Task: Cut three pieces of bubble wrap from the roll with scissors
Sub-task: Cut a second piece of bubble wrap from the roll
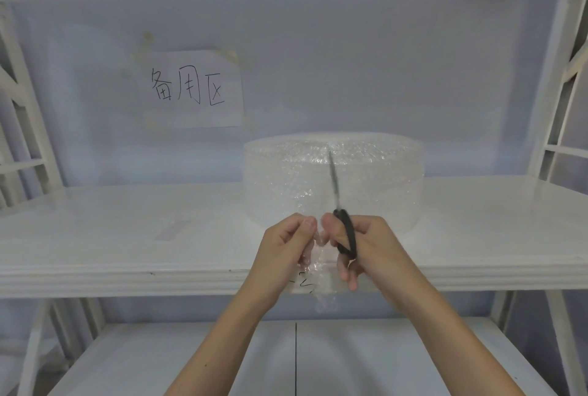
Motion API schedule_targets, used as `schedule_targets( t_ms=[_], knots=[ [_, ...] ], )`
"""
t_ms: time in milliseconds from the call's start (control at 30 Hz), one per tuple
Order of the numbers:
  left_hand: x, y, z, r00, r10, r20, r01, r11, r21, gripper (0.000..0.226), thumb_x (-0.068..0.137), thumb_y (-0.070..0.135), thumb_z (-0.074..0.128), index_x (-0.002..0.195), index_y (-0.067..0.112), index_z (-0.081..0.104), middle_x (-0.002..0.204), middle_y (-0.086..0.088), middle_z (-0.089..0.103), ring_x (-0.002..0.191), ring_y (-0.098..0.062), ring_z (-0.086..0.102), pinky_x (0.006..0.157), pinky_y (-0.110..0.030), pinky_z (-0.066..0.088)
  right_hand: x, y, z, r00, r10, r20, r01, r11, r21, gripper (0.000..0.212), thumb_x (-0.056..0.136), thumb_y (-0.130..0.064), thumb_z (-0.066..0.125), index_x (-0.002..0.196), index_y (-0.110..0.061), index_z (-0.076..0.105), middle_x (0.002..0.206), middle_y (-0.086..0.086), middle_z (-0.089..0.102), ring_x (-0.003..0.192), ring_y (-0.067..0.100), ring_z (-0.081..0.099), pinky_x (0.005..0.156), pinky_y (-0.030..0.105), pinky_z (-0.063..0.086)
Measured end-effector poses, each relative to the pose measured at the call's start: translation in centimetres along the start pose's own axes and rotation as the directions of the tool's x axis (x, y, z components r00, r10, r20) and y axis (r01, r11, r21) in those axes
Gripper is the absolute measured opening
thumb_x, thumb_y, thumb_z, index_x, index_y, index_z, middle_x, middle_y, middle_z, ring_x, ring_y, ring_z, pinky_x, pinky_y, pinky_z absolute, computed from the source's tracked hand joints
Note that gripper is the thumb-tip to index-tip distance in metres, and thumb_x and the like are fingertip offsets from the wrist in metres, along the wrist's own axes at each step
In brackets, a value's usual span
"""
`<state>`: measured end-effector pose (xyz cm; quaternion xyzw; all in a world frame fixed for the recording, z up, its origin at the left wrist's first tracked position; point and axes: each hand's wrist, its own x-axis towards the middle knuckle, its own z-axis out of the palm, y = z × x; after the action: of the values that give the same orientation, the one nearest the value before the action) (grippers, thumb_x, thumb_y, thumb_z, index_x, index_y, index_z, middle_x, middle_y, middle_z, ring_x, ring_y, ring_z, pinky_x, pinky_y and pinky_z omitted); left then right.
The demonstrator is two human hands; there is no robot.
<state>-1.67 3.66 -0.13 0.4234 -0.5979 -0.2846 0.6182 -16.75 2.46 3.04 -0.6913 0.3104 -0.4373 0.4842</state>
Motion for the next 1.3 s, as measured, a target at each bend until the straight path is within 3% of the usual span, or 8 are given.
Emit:
schedule_targets(
  t_ms=[200,300,467,767,967,1067,1167,1300],
  knots=[
    [-0.1,0.1,0.0,1.0,-0.026,-0.01,0.026,1.0,-0.007,0.036,0.101,0.018,0.05,0.065,0.016,0.057,0.053,0.008,0.045,0.047,-0.007,0.042,0.049,-0.016,0.04,-1.0,-0.7,-3.8,0.955,-0.061,-0.292,0.101,0.987,0.124,0.031,0.076,-0.019,0.072,0.101,-0.001,0.07,0.091,0.004,0.073,0.066,0.02,0.075,0.04,0.021,0.053],
    [-0.1,0.1,0.0,0.999,-0.033,-0.012,0.033,0.999,-0.011,0.036,0.1,0.02,0.05,0.066,0.016,0.057,0.054,0.006,0.045,0.047,-0.01,0.042,0.049,-0.017,0.041,-1.0,0.3,-7.1,0.917,-0.026,-0.398,0.031,0.999,0.007,0.023,0.083,-0.02,0.071,0.09,0.002,0.072,0.089,0.015,0.072,0.058,0.021,0.073,0.043,0.022,0.054],
    [-0.1,0.1,0.1,0.999,-0.031,-0.01,0.031,1.0,-0.001,0.036,0.1,0.022,0.05,0.065,0.017,0.057,0.055,0.005,0.045,0.047,-0.011,0.042,0.049,-0.016,0.04,-0.3,1.6,-11.4,0.838,0.044,-0.543,-0.21,0.946,-0.247,0.052,0.081,-0.051,0.067,0.071,0.0,0.069,0.068,0.016,0.073,0.042,0.022,0.061,0.046,0.028,0.05],
    [0.0,0.1,0.1,0.999,-0.034,-0.005,0.034,0.999,0.007,0.036,0.101,0.021,0.05,0.066,0.014,0.057,0.054,0.004,0.046,0.047,-0.011,0.041,0.05,-0.018,0.04,1.9,2.7,-14.3,0.838,0.217,-0.501,-0.522,0.584,-0.622,0.05,0.089,-0.049,0.046,0.063,-0.007,0.05,0.04,0.01,0.06,0.041,0.027,0.065,0.066,0.031,0.056],
    [0.0,0.1,0.0,0.999,-0.042,0.006,0.042,0.999,0.001,0.035,0.101,0.021,0.05,0.068,0.013,0.058,0.055,0.003,0.047,0.048,-0.012,0.043,0.05,-0.018,0.042,2.3,1.7,-14.5,0.829,0.189,-0.527,-0.544,0.496,-0.677,0.04,0.085,-0.042,0.06,0.068,-0.008,0.051,0.065,0.01,0.061,0.046,0.025,0.063,0.046,0.024,0.042],
    [0.0,0.1,-0.1,0.999,-0.046,0.012,0.046,0.999,-0.005,0.034,0.101,0.022,0.05,0.069,0.013,0.059,0.055,0.002,0.047,0.048,-0.013,0.044,0.051,-0.021,0.043,2.7,1.6,-14.6,0.833,0.117,-0.541,-0.538,0.401,-0.742,0.042,0.071,-0.046,0.072,0.064,-0.009,0.053,0.069,0.01,0.065,0.059,0.027,0.062,0.057,0.032,0.051],
    [0.1,0.1,-0.2,0.999,-0.049,0.019,0.05,0.999,-0.01,0.033,0.101,0.023,0.05,0.071,0.013,0.061,0.058,-0.002,0.048,0.05,-0.016,0.045,0.054,-0.031,0.045,2.7,1.4,-14.3,0.838,0.194,-0.51,-0.546,0.306,-0.78,0.04,0.078,-0.047,0.064,0.069,-0.011,0.051,0.073,0.009,0.061,0.059,0.029,0.062,0.063,0.033,0.054],
    [0.2,0.1,-0.4,0.999,-0.048,0.022,0.048,0.999,-0.014,0.034,0.1,0.025,0.05,0.07,0.017,0.063,0.06,-0.006,0.048,0.051,-0.018,0.046,0.054,-0.035,0.047,2.7,0.6,-14.2,0.82,0.29,-0.494,-0.565,0.273,-0.778,0.032,0.089,-0.037,0.054,0.075,-0.009,0.049,0.074,0.009,0.057,0.047,0.025,0.06,0.052,0.028,0.051]
  ],
)
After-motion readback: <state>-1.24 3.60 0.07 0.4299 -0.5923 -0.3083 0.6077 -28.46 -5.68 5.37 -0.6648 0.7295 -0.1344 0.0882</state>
